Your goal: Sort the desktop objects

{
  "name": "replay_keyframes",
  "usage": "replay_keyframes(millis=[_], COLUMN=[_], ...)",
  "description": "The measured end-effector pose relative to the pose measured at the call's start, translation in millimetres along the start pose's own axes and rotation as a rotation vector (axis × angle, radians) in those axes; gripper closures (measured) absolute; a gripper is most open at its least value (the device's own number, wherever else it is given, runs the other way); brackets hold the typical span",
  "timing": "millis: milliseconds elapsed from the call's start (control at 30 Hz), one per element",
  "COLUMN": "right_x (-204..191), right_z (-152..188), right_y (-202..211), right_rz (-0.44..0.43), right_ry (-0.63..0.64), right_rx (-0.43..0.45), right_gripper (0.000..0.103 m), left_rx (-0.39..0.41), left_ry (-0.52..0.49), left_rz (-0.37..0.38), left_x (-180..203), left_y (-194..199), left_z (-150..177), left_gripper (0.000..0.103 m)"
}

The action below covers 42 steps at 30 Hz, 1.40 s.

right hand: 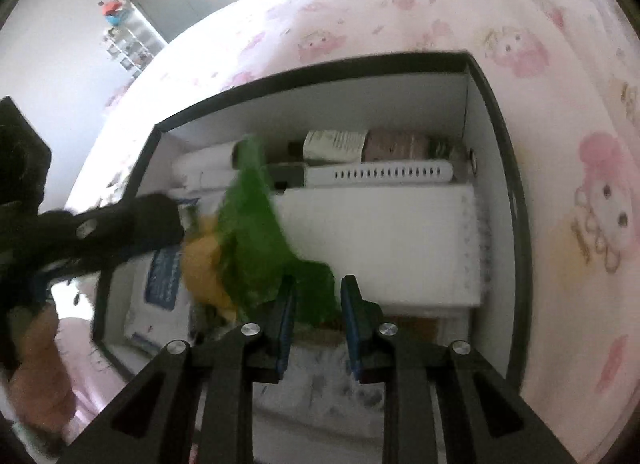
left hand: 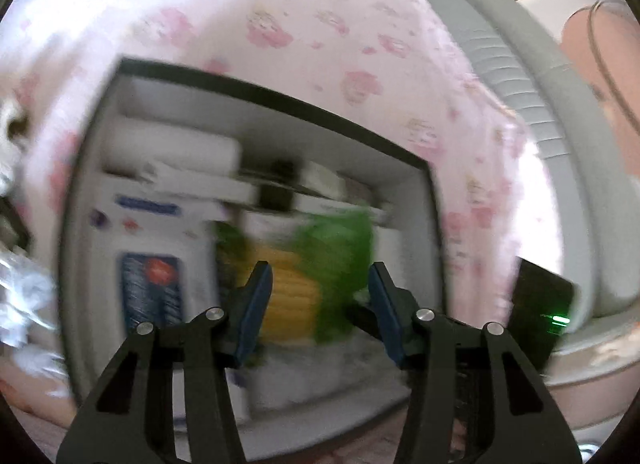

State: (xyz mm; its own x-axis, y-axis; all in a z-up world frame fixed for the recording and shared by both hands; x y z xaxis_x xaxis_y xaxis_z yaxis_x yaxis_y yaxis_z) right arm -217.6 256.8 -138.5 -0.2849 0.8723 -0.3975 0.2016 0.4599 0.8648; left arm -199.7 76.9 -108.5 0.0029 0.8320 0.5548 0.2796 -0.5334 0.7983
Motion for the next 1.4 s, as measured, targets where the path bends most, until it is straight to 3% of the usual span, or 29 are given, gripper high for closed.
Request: replay_keyframes(millis=[100,233,333,467,567,733,1000,1100,1167,1200,1267,1300,1367,1400], right_x=[-4,-9,-13,-17,-20,-20,-22,-10,0,3,7,7,4,5], right_z=[1,4,5,3,2,-3,-9,-19,-30,-34,-38,-38,-35,-32], right_y=[-2,-12,-21,-27,-29,-24,-10,-1,8,11,10,6,-2,-2], right_rz=[-0.062,-0.148,-0.083,-0.115,-0.13,-0.125,-0.084,-0.127,-0.146,-0.139,-0.2,-0.205,-0.145,-0.11], right_ry=[0.011,0.011,0.038,0.035,0.037,0.035,0.028,-0.01,-0.06,-0.074,-0.099,-0.109,-0.103,-0.098], right_rx=[-0.033,-0.094,-0.103,-0.107,-0.104,-0.055,0.038,0.102,0.16,0.181,0.173,0.148,0.13,0.125], right_gripper=[0.083,0.083,0.083,0.083,0.083,0.083,0.084,0.088,0.089,0.089,0.089,0.089,0.089,0.089], left_rx=[-0.008,-0.088,-0.104,-0.132,-0.107,-0.047,0.025,0.045,0.045,0.036,-0.002,-0.004,-0.002,-0.003], left_ry=[-0.005,0.058,0.062,0.084,0.072,0.02,-0.096,-0.089,-0.071,-0.067,-0.055,-0.059,-0.056,-0.042], left_rz=[-0.052,0.02,0.042,0.084,0.075,0.097,0.079,0.071,0.099,0.131,0.201,0.178,0.083,0.071], left_x=[-9,-25,-27,-28,-23,-10,27,28,28,30,33,34,31,26], left_y=[-8,-23,-27,-37,-29,-1,22,25,24,23,16,12,3,0], left_z=[-7,-6,1,2,3,7,1,-2,-2,-2,-2,-2,-2,-3], left_gripper=[0.053,0.051,0.047,0.044,0.048,0.057,0.058,0.058,0.062,0.071,0.072,0.072,0.072,0.072])
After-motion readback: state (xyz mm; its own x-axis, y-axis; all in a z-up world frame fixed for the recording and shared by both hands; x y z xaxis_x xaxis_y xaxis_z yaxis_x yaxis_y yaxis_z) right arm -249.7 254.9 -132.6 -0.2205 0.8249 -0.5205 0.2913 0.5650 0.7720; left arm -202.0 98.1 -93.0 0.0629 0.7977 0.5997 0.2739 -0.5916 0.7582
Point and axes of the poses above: each gripper's, at about its wrist camera, not at the fingertips, and y roughly against the way its jaws point, x to its right, z to its underside, the point moved 3 cm from there along -y, roughly the way its jaws point, and after that the axes turned 4 degrees about -x, right-handed, at the moved point
